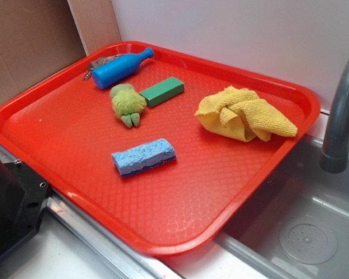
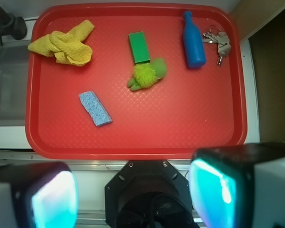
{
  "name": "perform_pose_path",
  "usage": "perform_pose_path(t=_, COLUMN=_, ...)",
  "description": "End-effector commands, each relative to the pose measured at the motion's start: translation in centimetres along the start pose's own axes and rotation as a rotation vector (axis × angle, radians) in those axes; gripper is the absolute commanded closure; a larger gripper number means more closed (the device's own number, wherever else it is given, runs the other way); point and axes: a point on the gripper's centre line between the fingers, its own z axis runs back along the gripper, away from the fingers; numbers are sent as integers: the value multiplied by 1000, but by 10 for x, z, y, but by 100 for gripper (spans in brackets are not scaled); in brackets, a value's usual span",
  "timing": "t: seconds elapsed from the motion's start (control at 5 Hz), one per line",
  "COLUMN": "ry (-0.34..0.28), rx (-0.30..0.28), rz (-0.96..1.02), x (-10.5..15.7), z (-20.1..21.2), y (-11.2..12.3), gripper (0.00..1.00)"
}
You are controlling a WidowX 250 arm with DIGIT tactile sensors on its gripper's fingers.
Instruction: Grab the yellow cloth.
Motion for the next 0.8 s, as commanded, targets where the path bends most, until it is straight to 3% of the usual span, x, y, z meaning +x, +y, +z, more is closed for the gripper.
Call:
perform_pose_path(t=0.0, ry=0, rx=0, rz=0, x=0, z=0, y=0, gripper=0)
perform_pose_path(t=0.2, ry=-31, rx=83, rz=-98, x=44, z=-50, y=-7, gripper=0)
perform_pose_path(t=0.6, ry=-107, rx=-81, rz=-507, x=117, z=-104, y=-70, gripper=0)
